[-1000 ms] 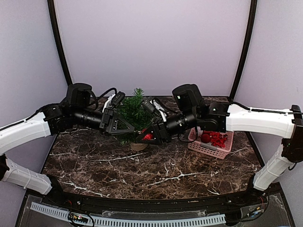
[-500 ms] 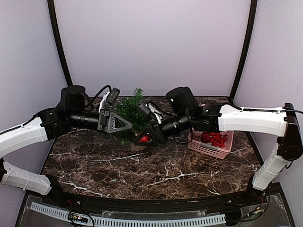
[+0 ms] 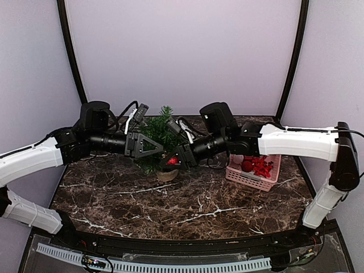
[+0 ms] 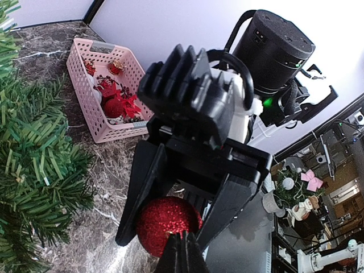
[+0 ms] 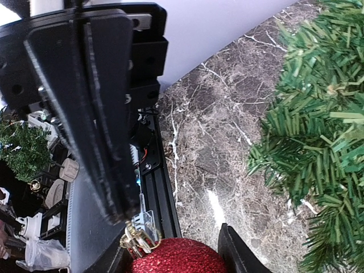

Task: Decorate the small christmas tree
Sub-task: Hang the ornament ball on the branch.

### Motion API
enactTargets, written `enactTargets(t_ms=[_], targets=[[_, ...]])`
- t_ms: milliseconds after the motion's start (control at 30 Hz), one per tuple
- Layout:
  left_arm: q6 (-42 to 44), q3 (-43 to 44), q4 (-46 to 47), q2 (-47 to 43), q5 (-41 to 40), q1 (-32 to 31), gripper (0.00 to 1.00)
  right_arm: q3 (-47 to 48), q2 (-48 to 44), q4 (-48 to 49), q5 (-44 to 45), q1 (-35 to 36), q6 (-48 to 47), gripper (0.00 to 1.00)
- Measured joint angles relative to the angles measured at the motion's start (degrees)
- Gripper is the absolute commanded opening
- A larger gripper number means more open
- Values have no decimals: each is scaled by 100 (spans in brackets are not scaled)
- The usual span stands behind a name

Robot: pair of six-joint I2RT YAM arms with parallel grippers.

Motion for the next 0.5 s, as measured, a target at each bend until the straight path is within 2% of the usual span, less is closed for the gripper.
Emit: enactTargets(t_ms=[500], targets=[[501,468,-216,387,-732,96,0,424,404,-155,133,-472,26,38]])
